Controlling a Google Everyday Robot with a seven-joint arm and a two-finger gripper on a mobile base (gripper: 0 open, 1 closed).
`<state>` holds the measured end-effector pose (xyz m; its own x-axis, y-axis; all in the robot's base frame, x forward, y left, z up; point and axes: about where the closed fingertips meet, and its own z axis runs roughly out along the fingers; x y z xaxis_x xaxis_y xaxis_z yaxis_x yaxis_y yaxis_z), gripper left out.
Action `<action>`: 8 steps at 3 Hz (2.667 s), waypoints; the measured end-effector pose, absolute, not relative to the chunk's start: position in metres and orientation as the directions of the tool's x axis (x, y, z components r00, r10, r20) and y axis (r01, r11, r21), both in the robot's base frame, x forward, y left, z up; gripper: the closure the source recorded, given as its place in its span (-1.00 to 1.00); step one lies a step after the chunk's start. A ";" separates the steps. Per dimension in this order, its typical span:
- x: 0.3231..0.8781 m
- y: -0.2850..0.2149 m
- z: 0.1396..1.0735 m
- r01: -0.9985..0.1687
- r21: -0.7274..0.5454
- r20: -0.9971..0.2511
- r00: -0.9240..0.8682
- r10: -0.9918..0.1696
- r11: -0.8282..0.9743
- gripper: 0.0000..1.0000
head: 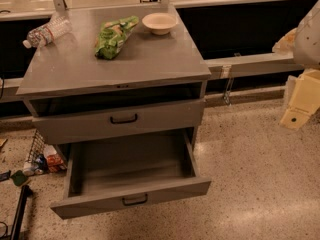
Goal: Place green rice chip bag into middle drawer
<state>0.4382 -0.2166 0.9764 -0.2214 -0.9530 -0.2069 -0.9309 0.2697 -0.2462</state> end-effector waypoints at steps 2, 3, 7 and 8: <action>0.467 -0.192 0.961 -0.924 -0.199 -0.371 -0.237 -0.898 0.327 -1.00; 0.525 -0.149 0.942 -0.914 -0.105 -0.605 -0.255 -0.754 0.393 -1.00; 0.637 -0.029 0.927 -0.899 -0.052 -0.905 -0.141 -0.400 0.434 -1.00; 0.674 0.003 0.908 -0.911 -0.036 -0.922 -0.128 -0.365 0.412 -1.00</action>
Offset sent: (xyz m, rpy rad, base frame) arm 0.0877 0.0664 -0.0365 0.5244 -0.0048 -0.0579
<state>0.6738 0.0034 0.9081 -0.1284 -0.3651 -0.9221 -0.9106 0.4117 -0.0362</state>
